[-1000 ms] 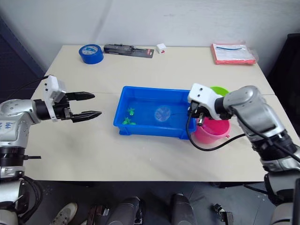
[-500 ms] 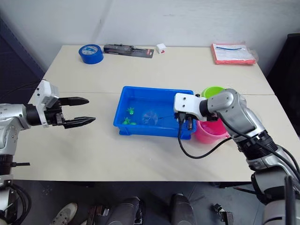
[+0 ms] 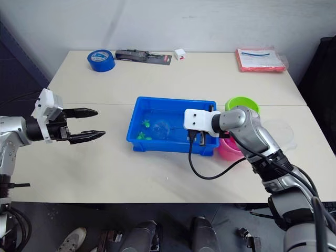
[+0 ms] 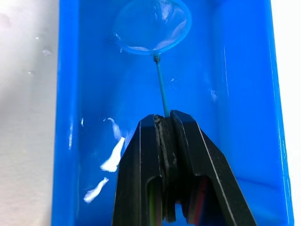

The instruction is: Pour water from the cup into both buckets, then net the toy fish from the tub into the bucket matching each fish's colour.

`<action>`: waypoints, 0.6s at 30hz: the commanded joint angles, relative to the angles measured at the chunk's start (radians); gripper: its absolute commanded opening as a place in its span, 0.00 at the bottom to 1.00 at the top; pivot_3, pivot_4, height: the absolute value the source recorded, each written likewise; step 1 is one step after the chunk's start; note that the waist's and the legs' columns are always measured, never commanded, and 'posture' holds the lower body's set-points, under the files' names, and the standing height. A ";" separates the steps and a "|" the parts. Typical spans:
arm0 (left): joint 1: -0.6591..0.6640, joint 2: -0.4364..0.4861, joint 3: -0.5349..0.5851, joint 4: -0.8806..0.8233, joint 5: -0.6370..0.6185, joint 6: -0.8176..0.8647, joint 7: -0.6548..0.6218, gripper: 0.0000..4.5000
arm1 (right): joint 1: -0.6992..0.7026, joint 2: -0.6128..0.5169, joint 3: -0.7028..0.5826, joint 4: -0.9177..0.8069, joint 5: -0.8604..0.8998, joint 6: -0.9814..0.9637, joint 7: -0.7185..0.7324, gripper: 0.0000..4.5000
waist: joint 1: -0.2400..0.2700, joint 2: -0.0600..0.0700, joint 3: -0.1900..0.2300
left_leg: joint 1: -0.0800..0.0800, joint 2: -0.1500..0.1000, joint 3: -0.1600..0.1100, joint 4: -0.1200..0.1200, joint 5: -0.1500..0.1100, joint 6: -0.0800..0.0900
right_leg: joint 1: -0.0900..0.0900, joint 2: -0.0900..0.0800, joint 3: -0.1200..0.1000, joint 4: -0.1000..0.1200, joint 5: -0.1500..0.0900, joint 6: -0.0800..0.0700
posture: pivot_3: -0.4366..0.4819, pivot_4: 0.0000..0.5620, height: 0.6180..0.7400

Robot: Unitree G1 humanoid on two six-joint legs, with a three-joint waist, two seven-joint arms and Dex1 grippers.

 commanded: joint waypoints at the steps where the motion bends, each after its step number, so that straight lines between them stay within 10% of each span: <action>1: 0.011 0.022 0.031 -0.042 -0.019 0.002 0.001 1.00 | 0.020 0.010 -0.006 -0.065 0.006 -0.009 0.017 0.18 | 0.000 0.000 0.000 | 0.000 0.000 0.000 0.000 0.000 0.000 | 0.000 0.000 0.000 0.000 0.000 0.000 | 0.48 0.27 0.98; 18: 0.016 0.022 0.043 -0.065 -0.033 0.020 0.018 1.00 | 0.071 0.099 0.017 -0.182 0.001 0.080 0.020 0.18 | 0.000 0.000 0.000 | 0.000 0.000 -0.001 0.000 0.000 0.000 | 0.000 0.000 0.000 0.000 0.000 0.000 | 0.48 0.27 0.98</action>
